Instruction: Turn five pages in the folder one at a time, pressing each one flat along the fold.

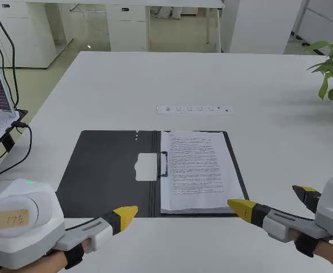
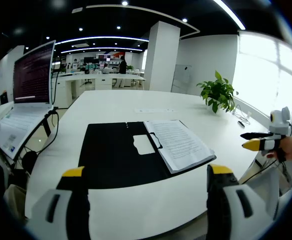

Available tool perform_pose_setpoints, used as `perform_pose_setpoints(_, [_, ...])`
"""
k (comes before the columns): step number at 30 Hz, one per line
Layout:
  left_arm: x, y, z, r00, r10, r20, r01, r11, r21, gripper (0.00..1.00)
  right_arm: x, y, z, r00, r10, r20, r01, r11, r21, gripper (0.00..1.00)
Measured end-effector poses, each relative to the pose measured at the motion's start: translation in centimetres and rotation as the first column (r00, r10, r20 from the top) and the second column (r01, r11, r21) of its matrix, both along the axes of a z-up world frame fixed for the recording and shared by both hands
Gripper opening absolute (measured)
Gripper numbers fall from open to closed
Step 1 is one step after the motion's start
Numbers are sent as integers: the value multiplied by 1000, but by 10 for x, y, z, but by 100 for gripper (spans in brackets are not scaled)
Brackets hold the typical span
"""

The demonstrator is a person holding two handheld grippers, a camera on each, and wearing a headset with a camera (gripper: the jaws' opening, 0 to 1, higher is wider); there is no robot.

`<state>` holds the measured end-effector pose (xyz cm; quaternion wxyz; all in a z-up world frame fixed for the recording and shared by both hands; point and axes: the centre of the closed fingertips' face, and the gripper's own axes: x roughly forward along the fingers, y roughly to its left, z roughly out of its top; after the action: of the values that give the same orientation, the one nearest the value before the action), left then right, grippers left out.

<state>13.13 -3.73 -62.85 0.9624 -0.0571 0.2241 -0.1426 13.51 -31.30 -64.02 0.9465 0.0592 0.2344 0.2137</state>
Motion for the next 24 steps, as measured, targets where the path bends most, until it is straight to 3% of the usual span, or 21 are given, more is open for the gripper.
perform_pose_setpoints(8, [0, -6, -1, 1000, 18, 9, -18, 1000, -17, 99, -4, -2, -1, 1000, 29, -6, -29, 999, -21, 100])
perform_pose_setpoints(24, [2, -5, 1, 1000, -12, 7, 12, 1000, -2, 99, -4, 1, -5, 1000, -10, -13, 10, 1000, 5, 100])
